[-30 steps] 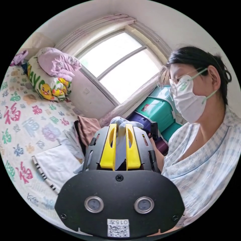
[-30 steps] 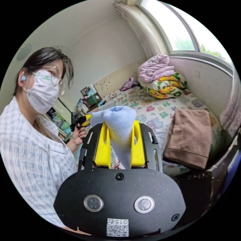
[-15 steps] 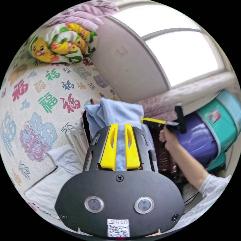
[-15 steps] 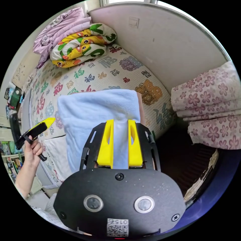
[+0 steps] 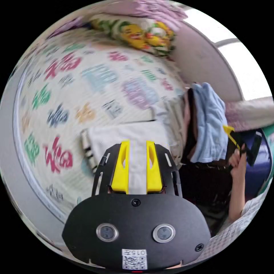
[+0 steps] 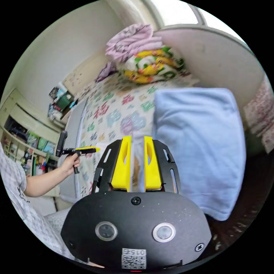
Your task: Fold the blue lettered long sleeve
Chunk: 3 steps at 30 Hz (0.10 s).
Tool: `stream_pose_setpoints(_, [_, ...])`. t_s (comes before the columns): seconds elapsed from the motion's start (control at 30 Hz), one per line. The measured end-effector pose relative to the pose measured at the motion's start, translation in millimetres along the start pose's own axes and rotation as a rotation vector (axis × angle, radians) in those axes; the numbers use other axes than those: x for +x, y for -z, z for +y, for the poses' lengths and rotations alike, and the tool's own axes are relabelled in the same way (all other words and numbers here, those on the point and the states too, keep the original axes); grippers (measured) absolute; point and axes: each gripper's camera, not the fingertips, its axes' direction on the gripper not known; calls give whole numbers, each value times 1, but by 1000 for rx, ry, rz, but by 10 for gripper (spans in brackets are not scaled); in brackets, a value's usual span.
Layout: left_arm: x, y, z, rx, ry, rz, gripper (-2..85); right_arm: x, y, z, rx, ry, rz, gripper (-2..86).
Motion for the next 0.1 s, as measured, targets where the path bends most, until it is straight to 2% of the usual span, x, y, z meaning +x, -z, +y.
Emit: stream_pose_setpoints(0.1, [-47,-17,20,-3,137,4,93,-31,-109,20,-149,6,-193,83])
